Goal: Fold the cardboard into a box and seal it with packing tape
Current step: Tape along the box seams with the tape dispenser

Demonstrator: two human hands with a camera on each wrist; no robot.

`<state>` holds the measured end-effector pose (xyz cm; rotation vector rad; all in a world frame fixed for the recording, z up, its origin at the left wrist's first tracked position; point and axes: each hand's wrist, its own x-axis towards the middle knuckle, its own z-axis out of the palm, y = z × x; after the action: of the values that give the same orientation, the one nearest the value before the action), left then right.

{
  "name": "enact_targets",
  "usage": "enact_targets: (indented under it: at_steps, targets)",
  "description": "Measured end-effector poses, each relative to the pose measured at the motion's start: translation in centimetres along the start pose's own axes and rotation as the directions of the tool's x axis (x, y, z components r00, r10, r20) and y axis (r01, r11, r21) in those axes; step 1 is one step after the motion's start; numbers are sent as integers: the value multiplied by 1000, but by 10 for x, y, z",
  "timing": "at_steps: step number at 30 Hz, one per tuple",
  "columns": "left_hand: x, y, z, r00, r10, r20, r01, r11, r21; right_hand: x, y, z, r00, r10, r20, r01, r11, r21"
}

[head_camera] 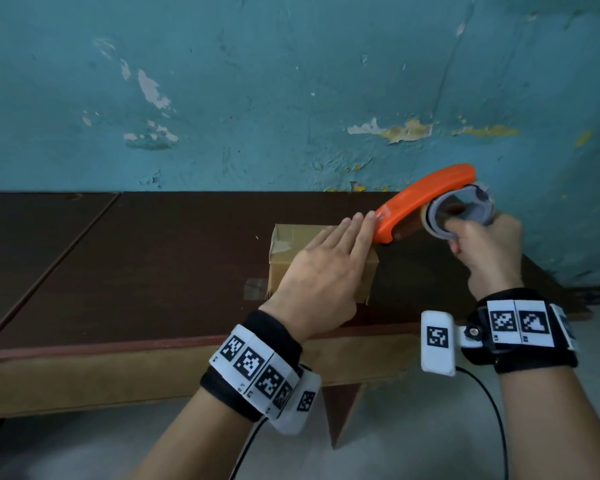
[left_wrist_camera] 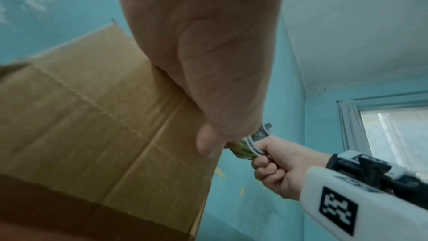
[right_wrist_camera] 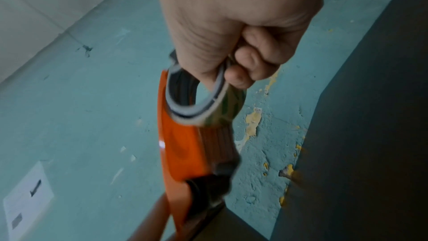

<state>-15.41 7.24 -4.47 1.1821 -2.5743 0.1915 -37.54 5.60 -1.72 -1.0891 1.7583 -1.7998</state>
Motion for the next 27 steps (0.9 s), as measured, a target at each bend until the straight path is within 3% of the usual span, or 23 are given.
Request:
enact_targets:
  at_steps: [4,6,9,11,13,15,22,27]
  targets:
    - [2,-2,3,1000,3,19,-3,1000,28,-2,0,1,998,-57,-1,57,997,-60]
    - [1,-2,3,1000,7,2,-7,999,35,-5,-2,3,999,-50,-1,50,999,-3]
    - [1,-4,5,1000,17,-22,-16,1000,25,-8,-1,9,992,119,34,-124,970,210]
    - [1,-5,7,999,19,-39,-18,999,30,-9,1,15,956,258,138,-291,885,364]
    - [2,-6,8,999,24,-44,-22,999,39,-11,3,20,910,312,272,-406,803,436]
    - [2,-6,8,1000,14,-11,-13,997,70,-15,3,24,883,312,350,-447,783,432]
    - [6,-12,8,995,-103,0,103,994,40,-20,-4,29,928,309,207,-368,849,380]
    - [10,-14,10,992,-110,-57,117,984,133,-22,-7,30,947,255,196,-315,859,405]
